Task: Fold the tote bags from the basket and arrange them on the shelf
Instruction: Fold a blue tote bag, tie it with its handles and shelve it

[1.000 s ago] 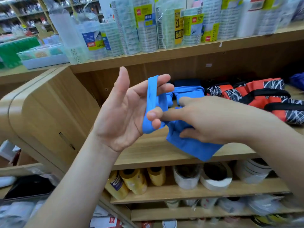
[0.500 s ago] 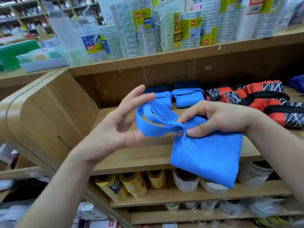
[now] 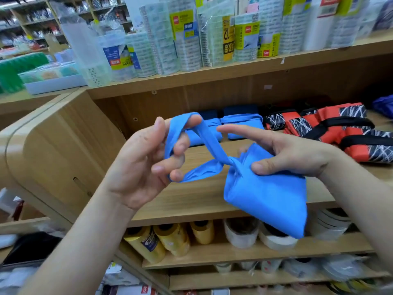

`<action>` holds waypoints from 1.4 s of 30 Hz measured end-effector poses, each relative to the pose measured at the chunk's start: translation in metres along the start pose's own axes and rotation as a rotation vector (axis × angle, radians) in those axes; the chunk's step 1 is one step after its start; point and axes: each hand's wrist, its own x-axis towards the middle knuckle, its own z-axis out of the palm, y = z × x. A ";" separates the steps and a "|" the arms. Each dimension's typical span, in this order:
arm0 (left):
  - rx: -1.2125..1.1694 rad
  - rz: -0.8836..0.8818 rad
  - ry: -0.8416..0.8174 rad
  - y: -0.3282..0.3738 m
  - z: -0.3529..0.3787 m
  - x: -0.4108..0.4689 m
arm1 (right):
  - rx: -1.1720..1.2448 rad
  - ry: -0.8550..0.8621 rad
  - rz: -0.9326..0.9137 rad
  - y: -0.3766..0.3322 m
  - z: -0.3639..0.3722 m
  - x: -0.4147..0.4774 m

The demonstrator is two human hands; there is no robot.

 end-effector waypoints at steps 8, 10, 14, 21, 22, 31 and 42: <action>-0.165 -0.043 -0.093 -0.001 -0.008 0.013 | -1.058 0.516 -0.165 -0.019 0.023 0.001; -0.251 -0.034 -0.148 -0.005 -0.005 0.017 | -1.138 0.630 -0.244 -0.012 0.028 0.006; -0.453 -0.029 -0.227 -0.018 0.000 0.025 | -1.039 0.746 -0.431 0.007 0.032 0.010; -0.454 -0.095 -0.159 -0.037 0.004 0.031 | -1.186 0.647 -0.513 0.016 0.039 0.015; -0.427 -0.099 -0.114 -0.038 0.003 0.032 | -1.159 0.661 -0.504 0.017 0.038 0.015; -0.232 -0.120 0.564 -0.045 0.018 0.039 | -0.798 0.746 -0.476 0.027 0.038 0.011; 0.276 0.220 0.432 -0.062 0.014 0.034 | 0.086 0.818 -0.407 0.028 0.041 0.017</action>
